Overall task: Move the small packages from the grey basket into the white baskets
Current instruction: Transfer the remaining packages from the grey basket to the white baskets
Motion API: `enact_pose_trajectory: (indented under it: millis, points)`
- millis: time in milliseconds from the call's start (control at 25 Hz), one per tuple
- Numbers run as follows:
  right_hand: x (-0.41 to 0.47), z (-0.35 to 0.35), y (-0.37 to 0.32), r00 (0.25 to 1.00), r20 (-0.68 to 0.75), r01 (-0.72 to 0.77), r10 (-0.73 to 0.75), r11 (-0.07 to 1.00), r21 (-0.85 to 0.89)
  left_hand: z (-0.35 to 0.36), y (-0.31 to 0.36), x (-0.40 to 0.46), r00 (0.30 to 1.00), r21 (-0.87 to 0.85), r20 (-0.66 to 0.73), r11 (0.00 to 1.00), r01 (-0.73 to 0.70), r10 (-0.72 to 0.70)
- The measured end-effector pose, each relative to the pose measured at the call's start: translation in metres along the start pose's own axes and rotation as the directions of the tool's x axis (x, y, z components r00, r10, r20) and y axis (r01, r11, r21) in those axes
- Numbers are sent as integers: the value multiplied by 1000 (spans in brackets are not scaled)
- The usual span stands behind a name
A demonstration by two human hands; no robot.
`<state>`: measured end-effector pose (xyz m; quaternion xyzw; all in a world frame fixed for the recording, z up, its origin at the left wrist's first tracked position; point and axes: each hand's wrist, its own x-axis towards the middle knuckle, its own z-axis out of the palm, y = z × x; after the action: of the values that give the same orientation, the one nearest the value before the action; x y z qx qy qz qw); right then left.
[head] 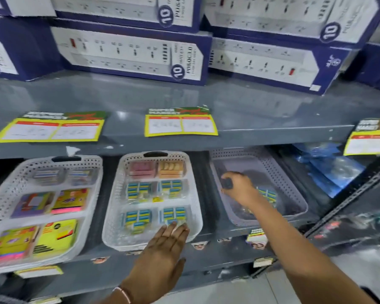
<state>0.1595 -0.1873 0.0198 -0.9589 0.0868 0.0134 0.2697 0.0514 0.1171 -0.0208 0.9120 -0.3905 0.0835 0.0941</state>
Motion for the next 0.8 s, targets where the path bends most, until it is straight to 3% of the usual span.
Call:
enact_pose_trajectory:
  millis: [120,280,560,680,720,800]
  points:
    - [-5,-23,54,978,148,-147,145,989,8,14,24,20,999,62,33,997,38,-40]
    - [-7,-30,87,923,307,-145,234,947,-287,26,43,32,989,83,61,988,130,-136]
    - [-9,-31,83,927,256,-162,273,910,-381,21,38,27,994,98,37,990,98,-102]
    - [-16,-41,67,955,206,-147,214,944,-295,6,21,11,986,89,9,982,164,-166]
    - [-18,-45,57,971,145,-160,188,970,-183,1,15,4,982,85,-1,978,189,-190]
    - [-19,-45,23,993,40,-121,115,966,228,-7,-2,-18,971,66,-8,969,238,-238]
